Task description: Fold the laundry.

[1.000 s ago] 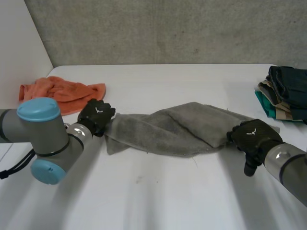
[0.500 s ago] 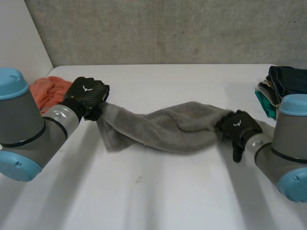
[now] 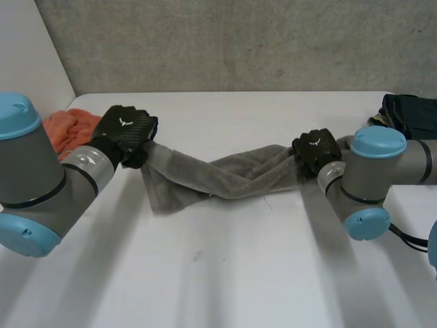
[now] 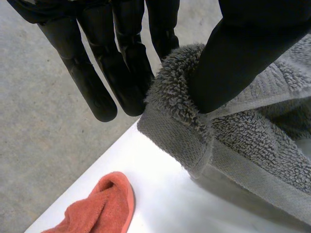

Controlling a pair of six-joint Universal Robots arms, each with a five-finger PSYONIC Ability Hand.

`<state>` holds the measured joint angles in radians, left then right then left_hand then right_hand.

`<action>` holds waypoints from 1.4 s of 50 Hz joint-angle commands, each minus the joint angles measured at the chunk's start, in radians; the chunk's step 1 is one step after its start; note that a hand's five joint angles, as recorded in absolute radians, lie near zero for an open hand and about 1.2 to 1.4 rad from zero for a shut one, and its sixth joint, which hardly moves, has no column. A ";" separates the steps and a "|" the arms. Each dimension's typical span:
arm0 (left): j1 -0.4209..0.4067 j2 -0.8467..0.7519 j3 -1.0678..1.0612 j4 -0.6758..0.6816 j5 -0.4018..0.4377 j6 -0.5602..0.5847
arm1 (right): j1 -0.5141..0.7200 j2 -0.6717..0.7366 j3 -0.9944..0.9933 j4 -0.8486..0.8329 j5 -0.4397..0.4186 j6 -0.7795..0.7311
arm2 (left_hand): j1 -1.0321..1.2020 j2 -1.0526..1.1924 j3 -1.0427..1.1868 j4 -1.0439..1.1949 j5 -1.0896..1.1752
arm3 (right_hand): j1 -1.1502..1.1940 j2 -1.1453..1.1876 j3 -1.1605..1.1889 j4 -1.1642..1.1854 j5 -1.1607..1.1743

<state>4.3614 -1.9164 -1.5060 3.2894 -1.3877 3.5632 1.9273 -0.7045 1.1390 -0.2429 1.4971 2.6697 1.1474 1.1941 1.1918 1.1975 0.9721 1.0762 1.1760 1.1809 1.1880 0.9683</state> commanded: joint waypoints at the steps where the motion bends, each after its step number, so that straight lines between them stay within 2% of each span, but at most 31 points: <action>1: 0.007 0.103 0.056 -0.034 -0.011 -0.096 | -0.019 -0.195 0.041 0.081 -0.004 0.062 | 0.249 0.202 0.204 0.199 0.250 | 0.320 0.220 0.215 0.208 0.253; 4: 0.020 0.174 0.082 -0.077 -0.007 -0.135 | -0.060 -0.300 0.041 0.160 -0.020 0.049 | 0.249 0.202 0.204 0.199 0.250 | 0.320 0.220 0.215 0.208 0.253; 8: 0.030 0.264 0.108 -0.149 0.001 -0.150 | -0.138 -0.490 0.015 0.293 -0.116 0.019 | 0.249 0.202 0.204 0.199 0.250 | 0.320 0.220 0.215 0.208 0.253; 12: 0.030 0.315 0.113 -0.220 0.006 -0.153 | -0.162 -0.608 -0.030 0.379 -0.176 0.019 | 0.249 0.202 0.204 0.199 0.250 | 0.320 0.220 0.215 0.208 0.253; 15: 0.020 0.329 0.104 -0.270 0.015 -0.152 | -0.169 -0.644 -0.051 0.428 -0.187 0.019 | 0.249 0.202 0.204 0.199 0.250 | 0.320 0.220 0.215 0.208 0.253; 19: 0.024 0.330 0.073 -0.290 0.016 -0.150 | -0.182 -0.644 -0.070 0.497 -0.192 0.018 | 0.249 0.202 0.204 0.199 0.250 | 0.320 0.220 0.215 0.208 0.253; 23: 0.023 0.290 0.030 -0.286 0.018 -0.142 | -0.183 -0.563 -0.064 0.600 -0.187 -0.010 | 0.249 0.202 0.204 0.199 0.250 | 0.320 0.220 0.215 0.208 0.253; 27: 0.032 0.127 0.052 -0.254 0.010 -0.126 | -0.180 -0.411 -0.076 0.706 -0.160 -0.161 | 0.249 0.202 0.204 0.199 0.250 | 0.320 0.220 0.215 0.208 0.253; 30: 0.032 -0.018 0.156 -0.217 0.006 -0.098 | -0.169 -0.345 -0.113 0.692 -0.118 -0.217 | 0.249 0.202 0.204 0.199 0.250 | 0.320 0.220 0.215 0.208 0.253; 31: 0.027 -0.070 0.230 -0.197 0.009 -0.083 | -0.165 -0.287 -0.178 0.636 -0.071 -0.214 | 0.249 0.202 0.204 0.199 0.250 | 0.320 0.220 0.215 0.208 0.253; 32: 0.023 -0.099 0.281 -0.177 0.009 -0.080 | -0.163 -0.273 -0.198 0.616 -0.060 -0.209 | 0.249 0.202 0.204 0.199 0.250 | 0.320 0.220 0.215 0.208 0.253; 35: 0.013 -0.161 0.459 -0.076 0.004 -0.090 | -0.136 -0.210 -0.306 0.406 -0.009 -0.156 | 0.249 0.202 0.204 0.199 0.250 | 0.320 0.220 0.215 0.208 0.253; 38: 0.006 -0.174 0.575 0.086 -0.004 -0.127 | -0.116 -0.219 -0.334 0.167 -0.006 -0.084 | 0.249 0.202 0.204 0.199 0.250 | 0.320 0.220 0.215 0.208 0.253; 39: 0.003 -0.173 0.587 0.134 -0.010 -0.142 | -0.108 -0.240 -0.326 0.042 -0.008 -0.044 | 0.249 0.202 0.204 0.199 0.250 | 0.320 0.220 0.215 0.208 0.253; 41: 0.001 -0.165 0.601 0.261 -0.045 -0.203 | -0.106 -0.277 -0.309 -0.070 -0.008 -0.016 | 0.249 0.202 0.204 0.199 0.250 | 0.320 0.220 0.215 0.208 0.253; 43: 0.000 -0.147 0.601 0.330 -0.077 -0.243 | -0.108 -0.331 -0.282 -0.160 -0.017 0.006 | 0.249 0.202 0.204 0.199 0.250 | 0.320 0.220 0.215 0.208 0.253; 46: 0.006 -0.080 0.564 0.349 -0.122 -0.287 | -0.110 -0.368 -0.275 -0.148 -0.050 0.015 | 0.249 0.202 0.204 0.199 0.250 | 0.320 0.220 0.215 0.208 0.253; 48: 0.012 -0.047 0.526 0.326 -0.123 -0.287 | -0.110 -0.389 -0.268 -0.090 -0.107 0.015 | 0.249 0.202 0.204 0.199 0.250 | 0.320 0.220 0.215 0.208 0.253; 51: 0.015 0.000 0.437 0.268 -0.117 -0.287 | -0.119 -0.409 -0.263 0.067 -0.168 0.015 | 0.249 0.202 0.204 0.199 0.250 | 0.320 0.220 0.215 0.208 0.253; 54: 0.010 0.022 0.325 0.208 -0.108 -0.285 | -0.123 -0.403 -0.246 0.201 -0.182 0.007 | 0.249 0.202 0.204 0.199 0.250 | 0.320 0.220 0.215 0.208 0.253; 57: 0.009 0.033 0.231 0.181 -0.090 -0.284 | -0.126 -0.397 -0.154 0.344 -0.184 -0.004 | 0.249 0.202 0.204 0.199 0.250 | -0.618 -0.718 -0.723 -0.730 -0.685; 58: 0.009 0.034 0.210 0.180 -0.082 -0.284 | -0.126 -0.400 -0.119 0.368 -0.182 -0.010 | 0.249 0.202 0.204 0.199 0.250 | -0.839 -0.939 -0.944 -0.951 -0.906; 61: 0.010 0.043 0.155 0.177 -0.071 -0.277 | -0.114 -0.403 0.028 0.384 -0.178 -0.019 | 0.249 0.202 0.204 0.199 0.250 | -0.812 -0.912 -0.917 -0.924 -0.879; 65: 0.010 0.066 0.139 0.171 -0.073 -0.271 | -0.111 -0.405 0.175 0.352 -0.126 0.025 | 0.249 0.202 0.204 0.199 0.250 | -0.809 -0.909 -0.914 -0.921 -0.876; 66: 0.010 0.074 0.145 0.170 -0.073 -0.270 | -0.100 -0.405 0.215 0.338 -0.092 0.079 | 0.249 0.202 0.204 0.199 0.250 | -0.809 -0.909 -0.914 -0.921 -0.876; 69: 0.009 0.117 0.161 0.165 -0.074 -0.271 | -0.061 -0.395 0.249 0.320 -0.060 0.194 | 0.249 0.202 0.204 0.199 0.250 | -0.812 -0.912 -0.917 -0.924 -0.879; 70: 0.007 0.131 0.168 0.162 -0.073 -0.273 | -0.030 -0.388 0.263 0.307 -0.048 0.273 | 0.249 0.202 0.204 0.199 0.250 | -0.815 -0.915 -0.920 -0.927 -0.882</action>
<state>4.3712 -1.8459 -1.3648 3.4570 -1.4592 3.2891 1.8251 -1.1064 1.2854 0.1271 1.3684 2.7203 1.1474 1.1995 1.1964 1.2016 0.9721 0.2964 0.2872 0.2821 0.2840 0.0816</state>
